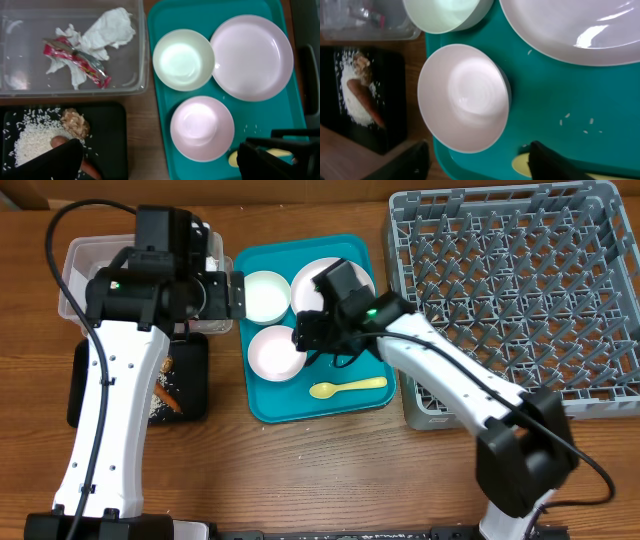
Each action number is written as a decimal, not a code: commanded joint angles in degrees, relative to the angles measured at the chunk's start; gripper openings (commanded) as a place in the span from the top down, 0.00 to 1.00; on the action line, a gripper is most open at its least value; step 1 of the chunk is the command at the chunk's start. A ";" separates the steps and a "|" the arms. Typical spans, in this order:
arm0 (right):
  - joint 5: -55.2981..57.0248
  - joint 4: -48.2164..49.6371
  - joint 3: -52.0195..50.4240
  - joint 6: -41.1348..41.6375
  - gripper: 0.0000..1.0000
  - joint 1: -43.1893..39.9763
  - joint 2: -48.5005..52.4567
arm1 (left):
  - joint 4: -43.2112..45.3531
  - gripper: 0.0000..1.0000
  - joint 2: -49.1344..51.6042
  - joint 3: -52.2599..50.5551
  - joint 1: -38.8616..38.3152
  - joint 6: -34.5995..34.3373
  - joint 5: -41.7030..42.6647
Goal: Sort waste into correct bins and load items into the dishwasher
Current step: 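Reach the right gripper to the pink bowl on the teal tray and grasp its rim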
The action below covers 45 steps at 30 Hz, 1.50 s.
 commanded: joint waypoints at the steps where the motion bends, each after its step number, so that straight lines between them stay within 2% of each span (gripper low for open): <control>1: 0.15 1.16 0.13 2.38 0.41 -0.13 2.56 | 0.90 0.00 0.26 1.27 2.54 -1.75 -1.18; 4: 0.13 1.42 0.13 3.17 0.47 -0.13 4.63 | 1.05 0.00 0.31 1.27 3.82 -1.81 -1.18; 14: -0.72 3.78 0.13 5.09 0.57 -0.13 8.96 | 0.98 0.00 0.48 1.27 4.13 -1.79 -1.16; 22: -0.70 3.78 0.13 5.33 0.74 0.07 9.55 | 0.98 0.00 0.48 1.27 4.11 -1.79 -1.16; 29: -0.66 3.80 0.00 5.33 0.93 0.24 9.68 | 0.98 0.00 0.48 1.27 4.11 -1.79 -1.16; 44: 0.59 5.97 -2.62 6.75 0.96 0.24 9.73 | 0.98 0.00 0.52 1.27 4.11 -1.79 -1.16; 45: 0.59 5.95 -2.62 6.75 0.88 0.24 9.73 | 0.98 0.00 0.52 1.27 4.11 -1.79 -1.16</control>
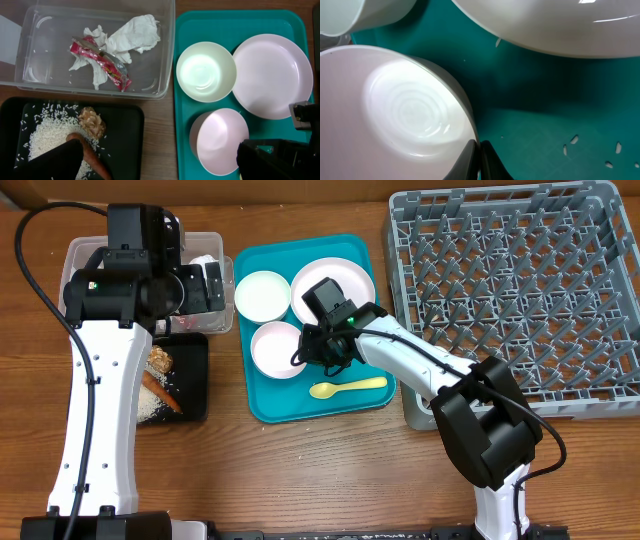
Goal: Sort waste into correct bins and load items into the dishwasher
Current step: 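Reach the right gripper to the pink bowl on the teal tray and grasp its rim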
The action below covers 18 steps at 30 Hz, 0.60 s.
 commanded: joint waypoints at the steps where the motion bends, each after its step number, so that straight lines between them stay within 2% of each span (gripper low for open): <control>1: 0.85 0.20 -0.48 0.28 0.76 0.22 0.66 | 0.13 0.00 0.52 1.27 -0.07 -0.57 -0.35; 5: 0.85 0.17 -0.48 0.28 0.66 0.22 0.66 | 0.13 0.00 0.52 1.27 -0.07 -0.57 -0.35; 11: 0.87 0.20 -0.48 0.28 0.62 0.59 0.68 | 0.13 0.00 0.52 1.27 -0.07 -0.57 -0.35; 13: 0.87 0.20 -0.48 0.28 0.67 0.81 0.68 | 0.13 0.00 0.52 1.27 -0.07 -0.57 -0.35; 14: 0.87 0.22 -0.48 0.26 0.73 0.98 0.68 | 0.13 0.00 0.52 1.27 -0.07 -0.57 -0.35; 15: 0.87 0.22 -0.48 0.26 0.82 1.09 0.68 | 0.13 0.00 0.52 1.27 -0.07 -0.57 -0.35; 16: 0.85 0.20 -0.48 0.28 0.96 1.27 0.68 | 0.13 0.00 0.52 1.27 -0.07 -0.57 -0.35; 18: 0.90 0.17 -0.48 0.26 0.96 1.51 0.68 | 0.13 0.00 0.52 1.27 -0.07 -0.57 -0.35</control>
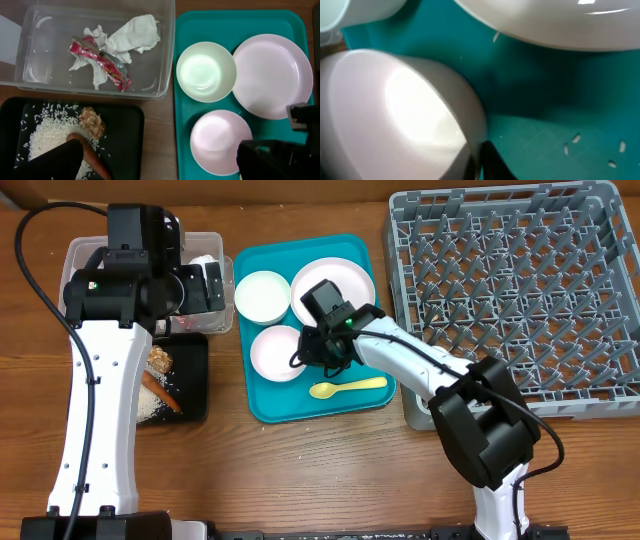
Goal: Sort waste into correct bins and load items into the dishwasher
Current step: 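Reach the right gripper to the pink bowl on the teal tray and grasp its rim, then lift the pink bowl with the right gripper and place it in the dish rack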
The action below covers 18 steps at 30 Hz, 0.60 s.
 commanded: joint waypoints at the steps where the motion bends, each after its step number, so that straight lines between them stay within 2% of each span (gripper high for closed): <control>1: 0.20 0.24 -0.28 0.02 0.96 0.76 0.35 | 0.13 0.00 0.52 1.27 -0.07 -0.57 -0.35; 7: 0.87 -3.98 1.81 -0.20 0.96 -0.22 -1.92 | 0.13 0.00 0.52 1.27 -0.07 -0.57 -0.35; 12: 2.73 -9.62 3.30 -3.19 0.96 -2.21 -10.97 | 0.13 0.00 0.52 1.27 -0.07 -0.57 -0.35; 14: 5.33 -11.19 3.82 -4.20 0.96 -2.91 -15.37 | 0.13 0.00 0.52 1.27 -0.07 -0.57 -0.35; 18: 18.67 -14.25 5.95 -5.35 0.96 -6.01 -26.21 | 0.13 0.00 0.52 1.27 -0.07 -0.57 -0.35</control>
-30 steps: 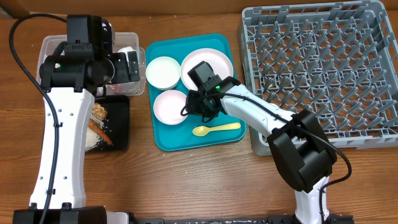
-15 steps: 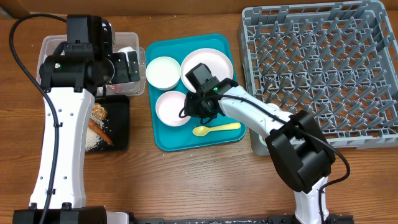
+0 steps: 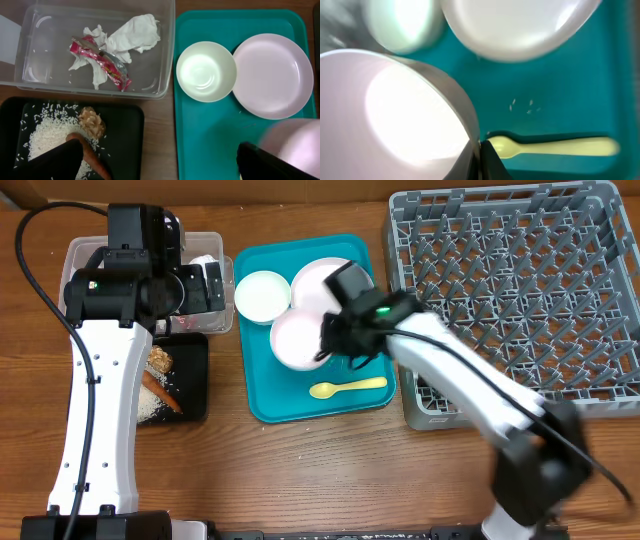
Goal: Sort waste into correct bins and load items into the dishwasher
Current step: 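Lift the pink bowl with the right gripper and place it in the dish rack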
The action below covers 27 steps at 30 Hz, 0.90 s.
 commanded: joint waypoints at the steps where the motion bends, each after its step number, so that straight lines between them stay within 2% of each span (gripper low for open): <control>1: 19.39 -0.52 4.76 -1.86 0.96 -3.50 -13.22 | 0.11 0.00 0.42 1.27 -0.07 -0.57 -0.33; 5: 47.50 5.09 4.81 -4.90 0.96 -5.20 -16.68 | 0.13 0.00 0.42 1.27 -0.07 -0.57 -0.33; 7: 57.02 10.36 4.79 -10.40 0.96 -5.66 -16.26 | 0.11 0.00 0.42 1.27 -0.07 -0.57 -0.33; 9: 63.76 18.82 4.79 -19.69 0.96 -6.38 -14.69 | 0.11 0.00 0.42 1.27 -0.07 -0.57 -0.33; 15: 72.85 44.09 4.79 -47.12 0.96 -9.01 -5.84 | 0.09 0.01 0.42 1.27 -0.07 -0.57 -0.33; 19: 74.14 60.39 4.79 -68.00 0.96 -12.09 3.61 | 0.09 0.00 0.42 1.27 -0.07 -0.57 -0.33; 24: 73.92 66.97 4.79 -79.58 0.96 -13.49 12.39 | 0.09 0.00 0.42 1.27 -0.07 -0.57 -0.33; 27: 73.59 70.07 4.79 -82.75 0.96 -13.51 16.11 | 0.11 0.00 0.42 1.27 -0.07 -0.57 -0.33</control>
